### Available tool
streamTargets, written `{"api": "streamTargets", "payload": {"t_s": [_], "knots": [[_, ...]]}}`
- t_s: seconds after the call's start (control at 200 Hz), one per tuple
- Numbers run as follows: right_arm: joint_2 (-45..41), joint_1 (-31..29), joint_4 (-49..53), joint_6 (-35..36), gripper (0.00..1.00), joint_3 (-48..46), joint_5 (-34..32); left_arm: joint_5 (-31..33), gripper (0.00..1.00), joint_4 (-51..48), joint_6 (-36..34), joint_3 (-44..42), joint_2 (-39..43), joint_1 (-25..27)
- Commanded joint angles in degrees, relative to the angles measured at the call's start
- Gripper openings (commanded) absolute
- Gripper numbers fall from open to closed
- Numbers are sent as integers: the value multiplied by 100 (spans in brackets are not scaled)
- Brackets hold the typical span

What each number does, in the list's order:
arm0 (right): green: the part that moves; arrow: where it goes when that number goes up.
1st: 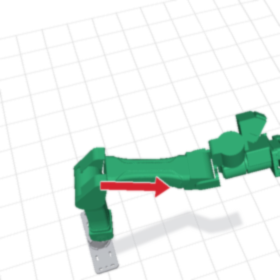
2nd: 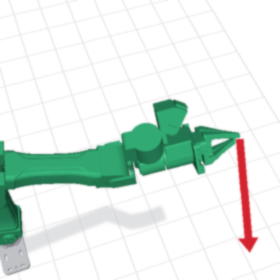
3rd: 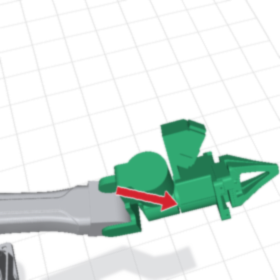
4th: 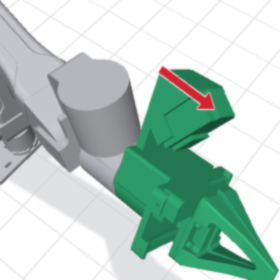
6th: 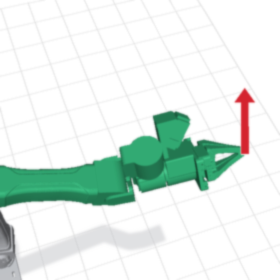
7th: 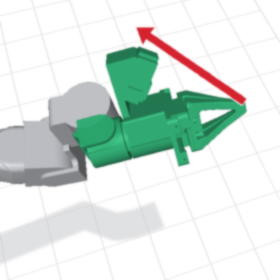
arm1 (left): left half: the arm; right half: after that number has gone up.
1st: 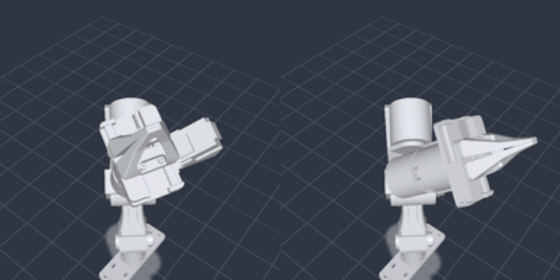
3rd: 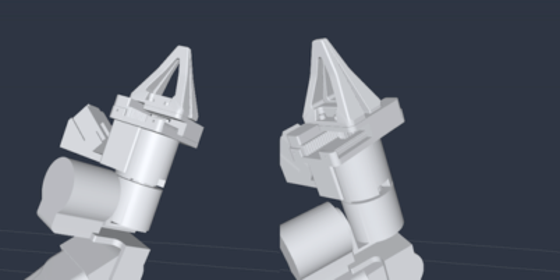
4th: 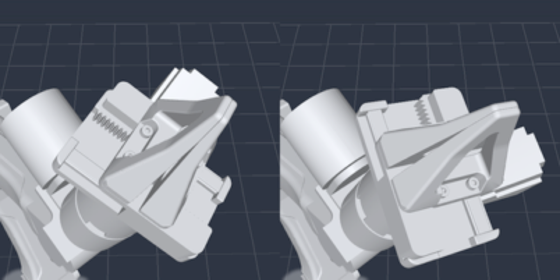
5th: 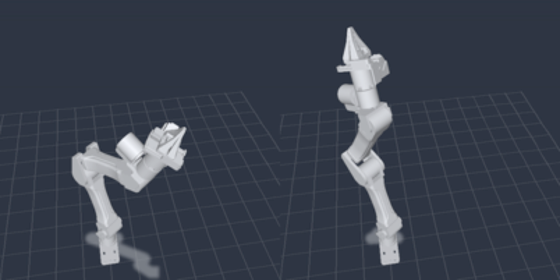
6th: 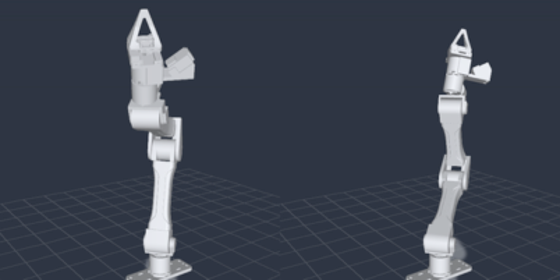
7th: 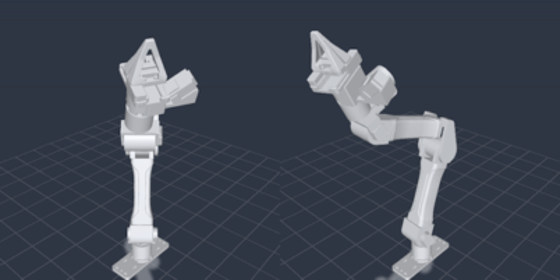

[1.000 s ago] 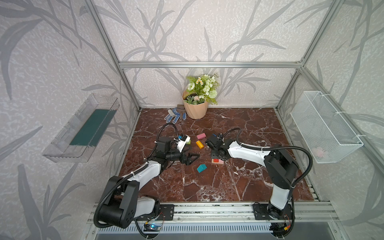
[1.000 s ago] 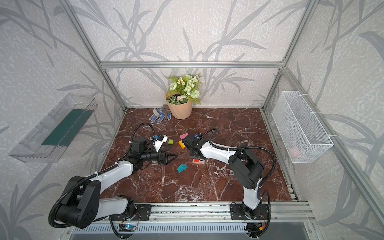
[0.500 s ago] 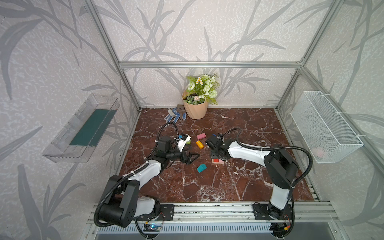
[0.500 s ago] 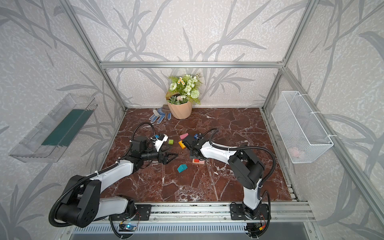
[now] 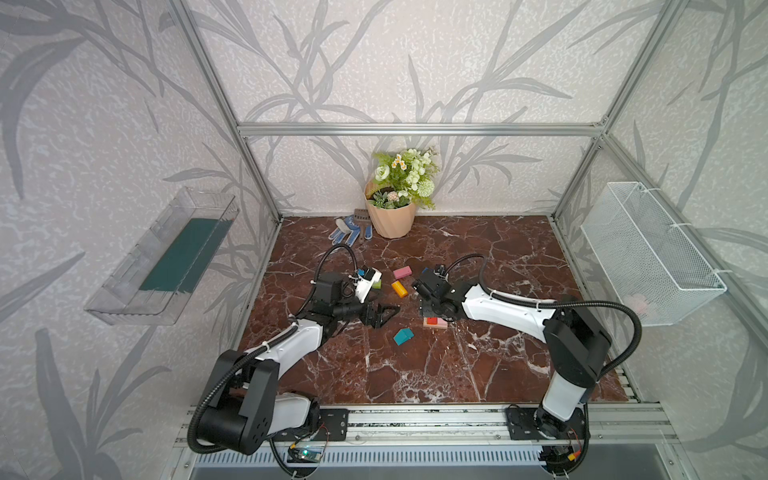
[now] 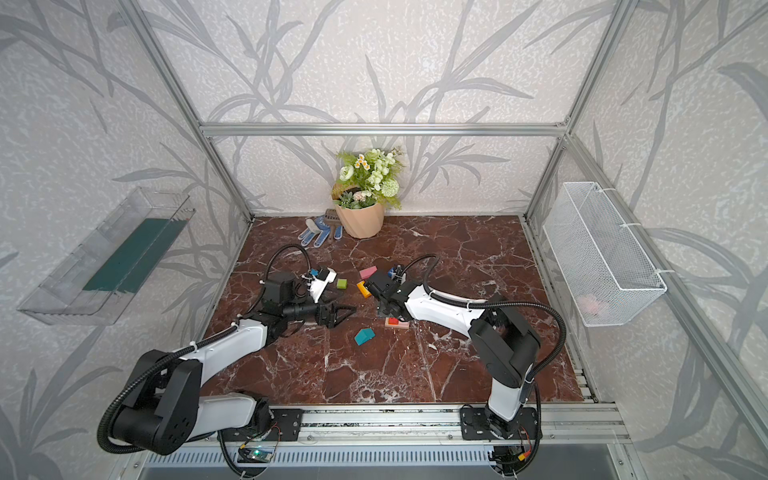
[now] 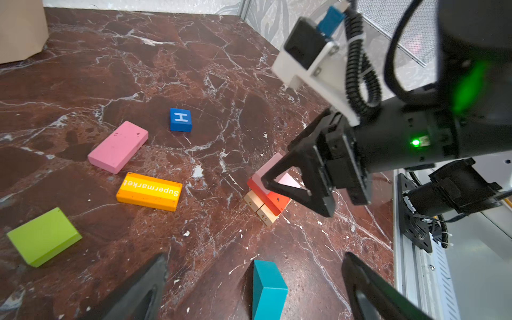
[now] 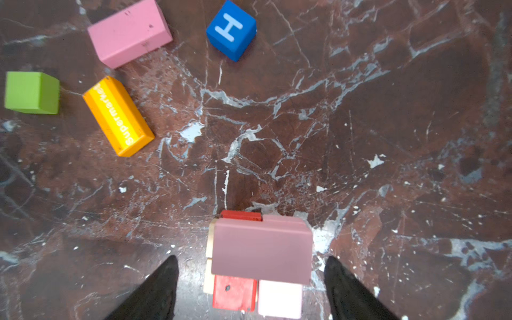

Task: Build the wood block tower
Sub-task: 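Open the right gripper to release the pink bar on the stack, then move the right gripper over the orange Supermarket block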

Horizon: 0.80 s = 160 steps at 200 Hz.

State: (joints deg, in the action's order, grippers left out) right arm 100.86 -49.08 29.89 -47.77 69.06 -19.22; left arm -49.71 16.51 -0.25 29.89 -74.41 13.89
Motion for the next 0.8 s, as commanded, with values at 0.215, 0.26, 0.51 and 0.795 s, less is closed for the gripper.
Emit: {"api": "streamTargets", "payload": {"t_s": [0.215, 0.26, 0.51, 0.795], "knots": [[-545, -31, -410, 457, 84, -309, -119, 627, 99, 550, 43, -409, 526, 18], [-443, -31, -291, 558, 84, -126, -47, 650, 99, 570, 43, -446, 580, 24], [454, -235, -305, 1517, 84, 819, 770, 965, 99, 874, 149, -761, 944, 22], [1814, -334, 445, 2113, 83, 2510, 951, 1151, 99, 1082, 209, -1076, 1362, 19]]}}
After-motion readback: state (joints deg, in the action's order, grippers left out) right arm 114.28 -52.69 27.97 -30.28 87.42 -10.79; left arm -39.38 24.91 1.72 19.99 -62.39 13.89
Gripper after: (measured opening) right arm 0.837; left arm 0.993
